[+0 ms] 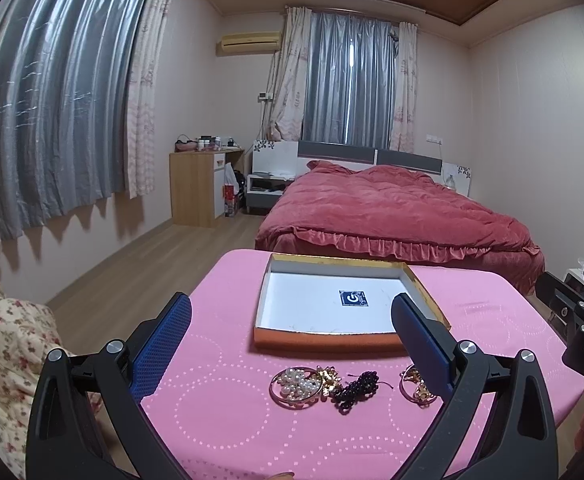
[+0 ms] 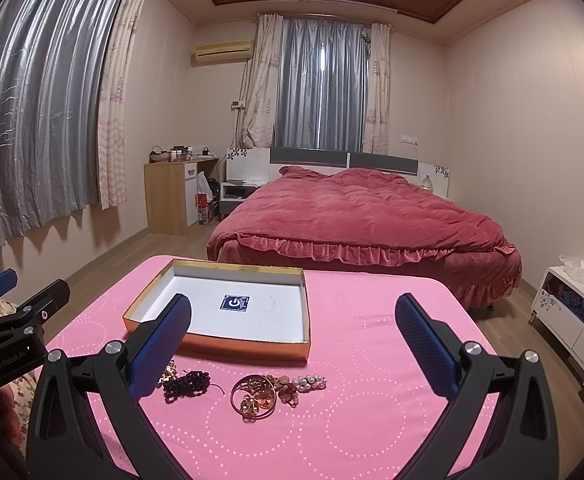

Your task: Organize jewelry

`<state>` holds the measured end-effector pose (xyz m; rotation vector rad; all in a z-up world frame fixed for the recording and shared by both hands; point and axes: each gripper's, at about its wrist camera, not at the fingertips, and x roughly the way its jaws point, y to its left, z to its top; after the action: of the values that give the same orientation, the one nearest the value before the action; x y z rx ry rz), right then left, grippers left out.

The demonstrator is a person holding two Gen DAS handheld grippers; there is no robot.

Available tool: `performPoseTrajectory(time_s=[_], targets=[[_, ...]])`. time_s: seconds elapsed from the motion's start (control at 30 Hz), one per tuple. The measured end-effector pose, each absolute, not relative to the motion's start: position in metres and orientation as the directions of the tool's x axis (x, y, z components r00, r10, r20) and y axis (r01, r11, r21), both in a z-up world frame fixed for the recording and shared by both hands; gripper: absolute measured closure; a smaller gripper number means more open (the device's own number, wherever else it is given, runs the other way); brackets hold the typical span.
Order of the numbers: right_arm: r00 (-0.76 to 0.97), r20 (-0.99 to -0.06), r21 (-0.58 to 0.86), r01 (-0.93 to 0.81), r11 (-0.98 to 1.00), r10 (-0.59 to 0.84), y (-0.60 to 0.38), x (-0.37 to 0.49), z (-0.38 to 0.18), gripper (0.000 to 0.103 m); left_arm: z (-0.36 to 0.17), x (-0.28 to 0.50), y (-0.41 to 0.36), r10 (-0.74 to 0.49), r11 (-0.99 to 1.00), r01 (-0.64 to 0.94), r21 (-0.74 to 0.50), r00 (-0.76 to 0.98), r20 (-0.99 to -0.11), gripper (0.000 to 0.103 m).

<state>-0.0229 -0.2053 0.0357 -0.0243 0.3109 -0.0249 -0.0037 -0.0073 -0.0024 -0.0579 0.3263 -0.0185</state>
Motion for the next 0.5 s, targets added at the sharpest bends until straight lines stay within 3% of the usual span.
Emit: performPoseTrajectory(time_s=[0.5], targets=[[0.953, -0.301, -0.029, 0.019, 0.999, -0.027, -0.2059, -0.0235, 0.0347, 0.103, -0.0040, -0.0008, -0.0066, -0.026, 0.998, 0.006, -0.061, 0.945, -0.327, 0.006]])
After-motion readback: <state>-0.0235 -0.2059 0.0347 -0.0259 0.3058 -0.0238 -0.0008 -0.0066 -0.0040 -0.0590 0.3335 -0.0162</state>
